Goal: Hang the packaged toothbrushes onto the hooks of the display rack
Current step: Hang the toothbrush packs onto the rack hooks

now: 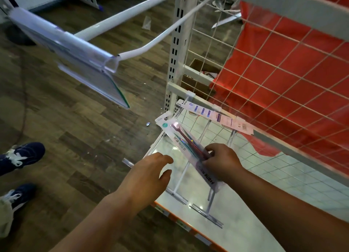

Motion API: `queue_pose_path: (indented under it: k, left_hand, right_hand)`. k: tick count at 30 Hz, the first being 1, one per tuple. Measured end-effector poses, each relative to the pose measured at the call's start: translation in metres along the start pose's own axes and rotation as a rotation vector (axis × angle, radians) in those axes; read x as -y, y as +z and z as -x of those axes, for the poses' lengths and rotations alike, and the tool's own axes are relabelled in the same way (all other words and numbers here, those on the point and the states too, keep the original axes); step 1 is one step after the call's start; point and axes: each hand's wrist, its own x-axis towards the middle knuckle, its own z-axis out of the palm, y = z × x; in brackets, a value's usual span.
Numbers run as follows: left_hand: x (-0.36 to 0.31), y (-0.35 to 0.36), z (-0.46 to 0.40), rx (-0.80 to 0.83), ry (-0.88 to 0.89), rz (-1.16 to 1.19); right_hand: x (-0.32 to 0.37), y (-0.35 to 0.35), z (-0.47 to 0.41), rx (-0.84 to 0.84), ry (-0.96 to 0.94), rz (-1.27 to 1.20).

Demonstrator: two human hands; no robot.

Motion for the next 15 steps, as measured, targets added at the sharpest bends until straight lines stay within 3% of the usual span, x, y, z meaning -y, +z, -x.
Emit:
queue_pose_path:
  k: [4,9,12,15]
  left_hand:
    - [-0.004,-0.002,-0.003,-0.024,-0.139,0.346]
    - [-0.018,-0.003,-0.007,0.018,-0.301,0.786]
    - [-0.026,0.002,-0.007,0.027,-0.368,1.020]
    - [-0.029,0.004,-0.007,-0.013,-0.404,1.085]
  right_hand:
    - [0.005,-0.002,0.002,0.038,0.049,-0.276]
    - [0.020,-0.005,0.016,0.190,-0.023,-0.594]
    - [0.025,-0.005,0.023,0.293,-0.109,-0.632]
    - [0.028,-0.002,0.026,0.310,-0.175,-0.599]
